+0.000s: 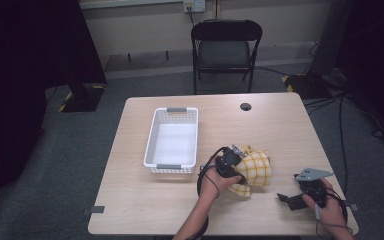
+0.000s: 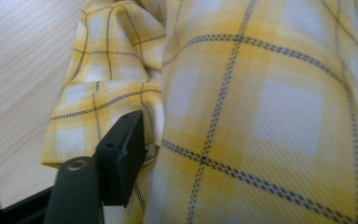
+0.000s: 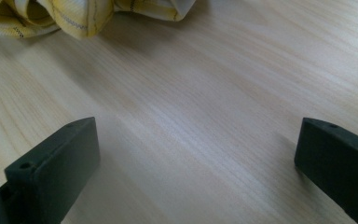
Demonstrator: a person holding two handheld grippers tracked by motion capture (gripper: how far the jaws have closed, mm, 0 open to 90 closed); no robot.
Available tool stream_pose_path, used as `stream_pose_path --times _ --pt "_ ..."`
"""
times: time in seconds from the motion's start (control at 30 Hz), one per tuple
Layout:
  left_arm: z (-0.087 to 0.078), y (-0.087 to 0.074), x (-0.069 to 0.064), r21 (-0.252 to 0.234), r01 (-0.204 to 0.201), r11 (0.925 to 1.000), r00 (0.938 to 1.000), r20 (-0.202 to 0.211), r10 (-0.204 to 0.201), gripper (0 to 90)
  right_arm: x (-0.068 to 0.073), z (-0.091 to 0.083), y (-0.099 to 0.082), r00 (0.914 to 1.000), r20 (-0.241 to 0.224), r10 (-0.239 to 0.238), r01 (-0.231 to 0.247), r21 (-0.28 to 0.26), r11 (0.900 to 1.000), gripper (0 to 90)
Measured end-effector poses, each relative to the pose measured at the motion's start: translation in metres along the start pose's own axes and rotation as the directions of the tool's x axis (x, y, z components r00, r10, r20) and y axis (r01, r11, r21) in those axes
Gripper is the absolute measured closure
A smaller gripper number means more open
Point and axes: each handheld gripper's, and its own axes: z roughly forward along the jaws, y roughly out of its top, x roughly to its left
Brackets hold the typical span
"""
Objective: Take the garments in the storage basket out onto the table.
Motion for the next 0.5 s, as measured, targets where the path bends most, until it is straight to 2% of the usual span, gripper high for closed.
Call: stream_pose_path --times 0.33,0.5 --pt "-0.0024 -0.0037 -0.0004 0.011 0.010 0.9999 1.0000 0.001 -0.010 14.1 0.0000 0.0000 0.0000 1.0000 0.000 0.000 0.000 0.000 1.0000 0.0" --pt "-0.0050 -0.0070 0.0005 0.002 0.017 0.9999 0.9997 0.016 -0.017 10.0 0.0000 0.0000 0.0000 1.0000 0.000 0.000 0.000 0.000 1.0000 0.0"
